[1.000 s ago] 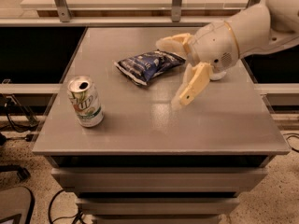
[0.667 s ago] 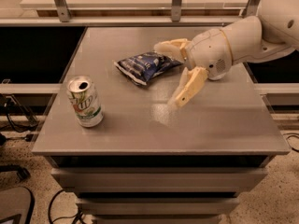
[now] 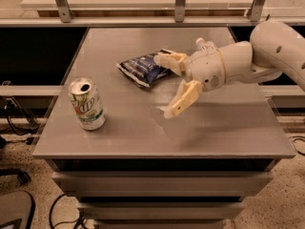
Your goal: Knock 7up can over
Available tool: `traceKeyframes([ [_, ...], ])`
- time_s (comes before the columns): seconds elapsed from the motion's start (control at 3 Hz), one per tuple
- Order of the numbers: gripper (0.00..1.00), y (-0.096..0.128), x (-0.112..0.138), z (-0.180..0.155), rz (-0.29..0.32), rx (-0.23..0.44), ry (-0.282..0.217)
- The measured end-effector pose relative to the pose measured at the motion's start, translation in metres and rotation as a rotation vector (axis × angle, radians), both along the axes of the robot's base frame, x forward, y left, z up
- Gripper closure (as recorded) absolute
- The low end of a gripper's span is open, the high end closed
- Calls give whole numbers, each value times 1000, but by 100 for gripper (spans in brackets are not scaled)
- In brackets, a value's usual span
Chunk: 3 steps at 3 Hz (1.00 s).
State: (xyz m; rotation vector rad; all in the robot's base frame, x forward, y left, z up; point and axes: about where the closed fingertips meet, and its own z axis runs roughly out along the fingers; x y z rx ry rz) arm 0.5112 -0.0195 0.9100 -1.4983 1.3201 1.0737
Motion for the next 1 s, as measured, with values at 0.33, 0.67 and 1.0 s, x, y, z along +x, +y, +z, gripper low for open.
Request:
traceKeyframes([
  [0.33,0,11,3,-5,2,52,4],
  [0.67,0,27,0,-5,25,94,3],
  [1.0,0,46,-2,-2,62,126,-4],
])
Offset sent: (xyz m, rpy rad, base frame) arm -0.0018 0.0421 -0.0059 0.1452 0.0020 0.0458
